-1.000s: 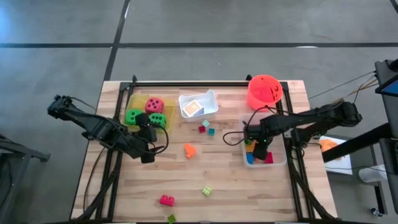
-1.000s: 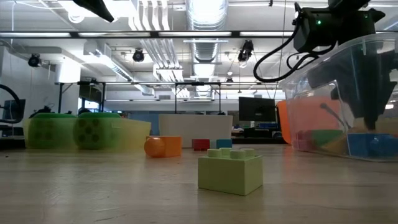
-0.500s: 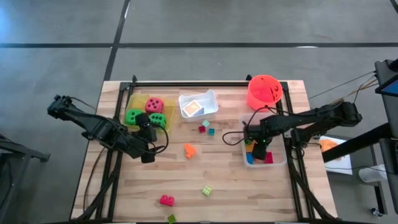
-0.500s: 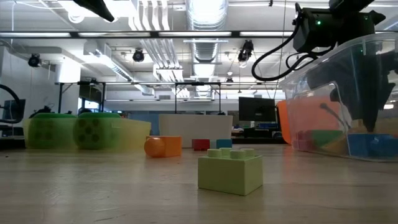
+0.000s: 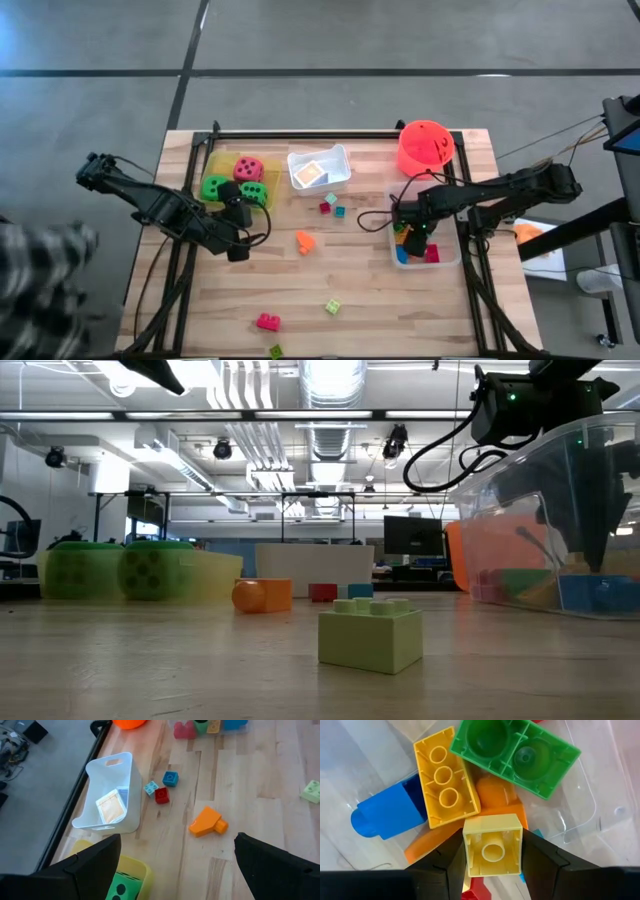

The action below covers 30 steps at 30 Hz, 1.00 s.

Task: Pick & Place Toys
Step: Put the yellow game piece into the transparent bin, then put the orange game piece into the transparent bin

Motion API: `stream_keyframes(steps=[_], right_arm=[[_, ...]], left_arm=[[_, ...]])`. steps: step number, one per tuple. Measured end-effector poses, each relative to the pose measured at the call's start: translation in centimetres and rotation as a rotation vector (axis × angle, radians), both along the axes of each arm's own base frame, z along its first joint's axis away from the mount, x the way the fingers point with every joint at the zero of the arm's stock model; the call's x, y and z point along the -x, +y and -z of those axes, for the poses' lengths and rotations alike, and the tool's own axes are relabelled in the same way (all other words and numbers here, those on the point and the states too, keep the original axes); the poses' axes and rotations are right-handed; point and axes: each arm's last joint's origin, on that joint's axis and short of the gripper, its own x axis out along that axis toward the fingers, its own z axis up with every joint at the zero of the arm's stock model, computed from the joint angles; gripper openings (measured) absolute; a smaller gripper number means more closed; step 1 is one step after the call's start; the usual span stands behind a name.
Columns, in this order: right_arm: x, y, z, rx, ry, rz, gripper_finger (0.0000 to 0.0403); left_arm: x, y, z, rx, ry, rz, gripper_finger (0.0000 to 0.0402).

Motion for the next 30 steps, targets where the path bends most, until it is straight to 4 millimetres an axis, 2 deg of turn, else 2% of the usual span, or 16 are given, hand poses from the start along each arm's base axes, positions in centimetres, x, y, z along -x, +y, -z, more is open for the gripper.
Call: stream_keyframes(steps=[19,30], right_arm=[[-0.37,0.16,-0.84,-0.053,0.001,0.053,0.0159],[-0.51,0.31,-0.25,-0.101,0.036,0.055,0.0276]], left_arm=[[-0.05,-0.03,-0.04,0.003,-0.009,-0.004,0.0375],[-0.10,-0.04,-0.08,0.006,-0.016,-0.005,0.0375]])
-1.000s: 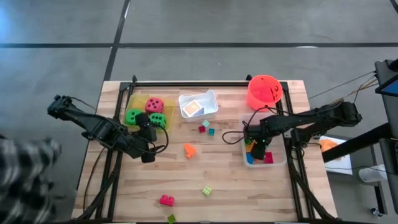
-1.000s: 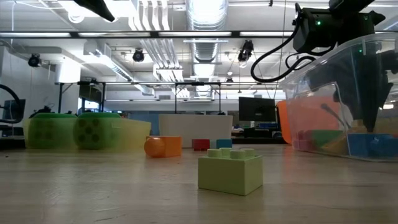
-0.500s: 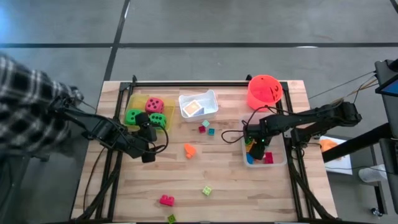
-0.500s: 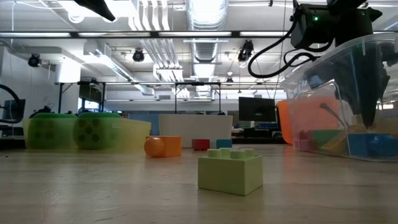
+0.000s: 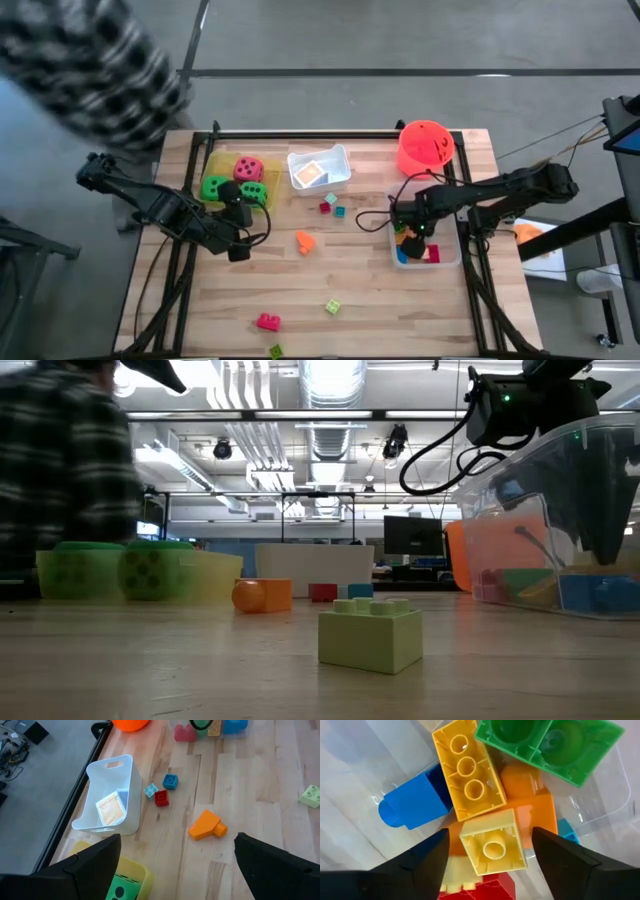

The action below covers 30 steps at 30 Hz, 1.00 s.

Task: Pick & Place Toys
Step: Put the orange game piece into the transparent bin

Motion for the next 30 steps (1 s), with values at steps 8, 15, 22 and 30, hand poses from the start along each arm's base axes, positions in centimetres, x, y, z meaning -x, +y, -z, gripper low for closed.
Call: stream_keyframes(steps=[8,15,22,30], right_arm=[[0.0,0.0,-0.2,0.010,0.006,0.029,0.0315],[-0.2,-0.1,-2.6,0.085,0.018,0.051,0.0317],[-1.1,0.8,-5.6,0.118,-0.028,0.092,0.0317],[-0.8,4.0,-7.6,0.197,-0.059,0.065,0.0317]], left_arm=[[0.0,0.0,0.0,0.001,-0.002,0.000,0.0375],[0.0,0.0,0.0,0.002,-0.005,0.000,0.0375],[-0.3,-0.2,-0.2,0.021,-0.041,0.001,0.0375],[-1.2,-0.7,-1.2,0.177,-0.213,-0.070,0.0374]])
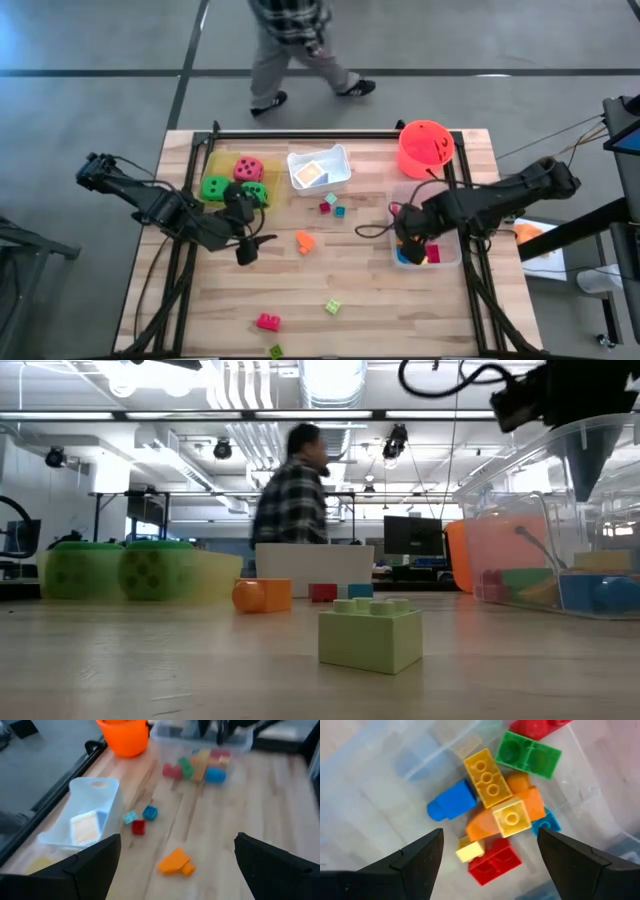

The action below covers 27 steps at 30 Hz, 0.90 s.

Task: Pick & Place Toys
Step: Put the orange game piece into the transparent bin

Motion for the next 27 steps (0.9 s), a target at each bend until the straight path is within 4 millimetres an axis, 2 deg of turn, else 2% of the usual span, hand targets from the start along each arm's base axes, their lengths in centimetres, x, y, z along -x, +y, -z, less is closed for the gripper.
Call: stream_keyframes(steps=[3,7,14,20,27], right_arm=[[0.2,1.3,-0.3,0.024,-0.024,0.004,0.0317],[0.7,2.9,-0.8,0.092,-0.073,-0.003,0.0317],[1.4,5.0,-1.3,0.217,-0.198,-0.006,0.0317],[0.9,6.5,-0.4,0.264,-0.371,-0.056,0.0317],[0.0,7.7,0.0,0.243,-0.519,-0.149,0.0317]], left_arm=[[-0.4,0.1,-0.3,0.038,-0.046,-0.010,0.0374],[-1.1,0.3,-0.1,0.078,-0.006,0.081,0.0374],[-3.2,1.1,1.3,-0.110,0.112,0.190,0.0374],[-5.6,1.0,4.3,-0.223,0.299,0.366,0.0374],[-8.7,1.3,8.5,-0.301,0.478,0.412,0.0374]])
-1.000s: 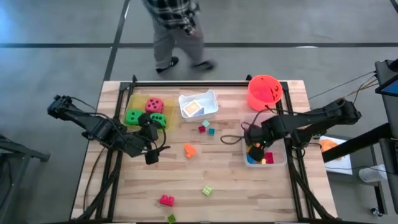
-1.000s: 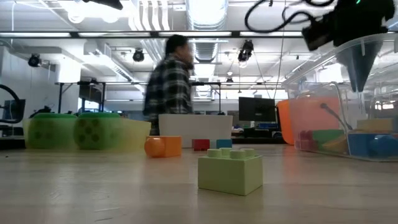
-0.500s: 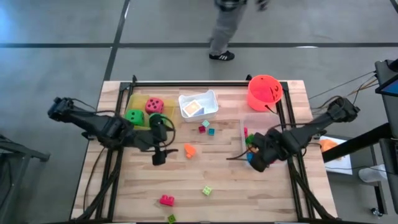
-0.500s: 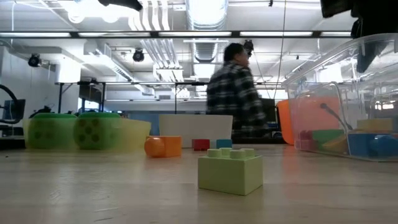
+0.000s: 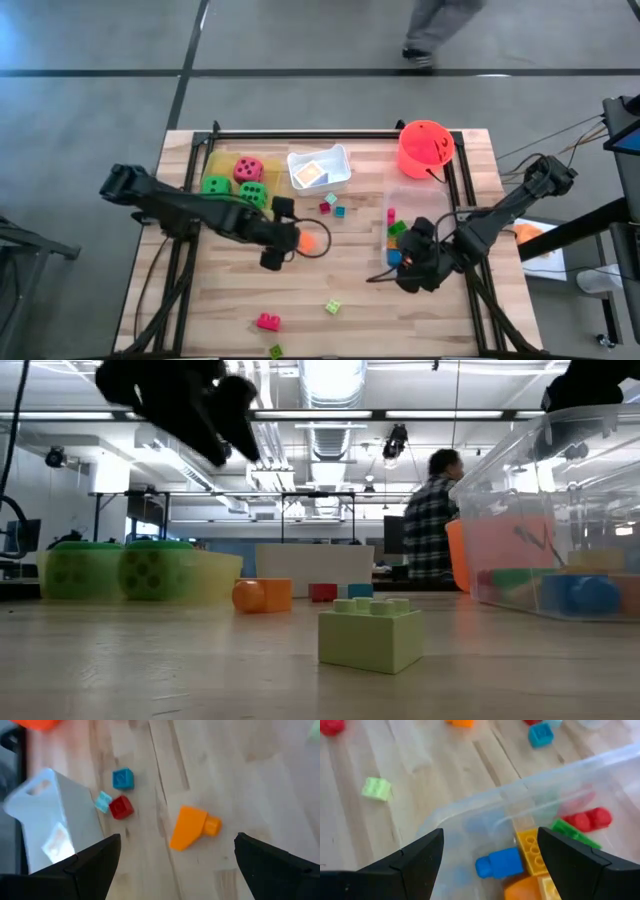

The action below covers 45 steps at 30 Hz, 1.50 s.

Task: Pick & Place Toys
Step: Put the orange game piece into the transparent bin

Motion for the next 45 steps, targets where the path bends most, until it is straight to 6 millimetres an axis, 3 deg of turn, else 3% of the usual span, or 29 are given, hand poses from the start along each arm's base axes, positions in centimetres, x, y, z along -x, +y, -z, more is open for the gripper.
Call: stream_keyframes(steps=[12,19,31,35,45], right_arm=[[0.8,-0.6,-1.4,0.057,0.048,0.076,0.0317],[0.5,-0.2,-2.1,0.092,-0.032,0.075,0.0317],[0.3,-0.2,-2.2,0.133,-0.100,0.108,0.0317],[0.3,-0.2,-2.0,0.145,-0.102,0.111,0.0317],[0.3,-0.2,-1.6,0.151,-0.108,0.115,0.0317]], left_arm=[[-2.5,1.9,4.5,0.006,0.170,0.007,0.0374],[-3.6,1.7,6.4,0.000,0.221,0.125,0.0374],[-4.9,2.0,10.7,-0.026,0.336,0.145,0.0366],[-5.0,2.2,10.8,-0.033,0.333,0.153,0.0339],[-5.0,2.7,10.9,0.060,0.348,0.198,0.0221]])
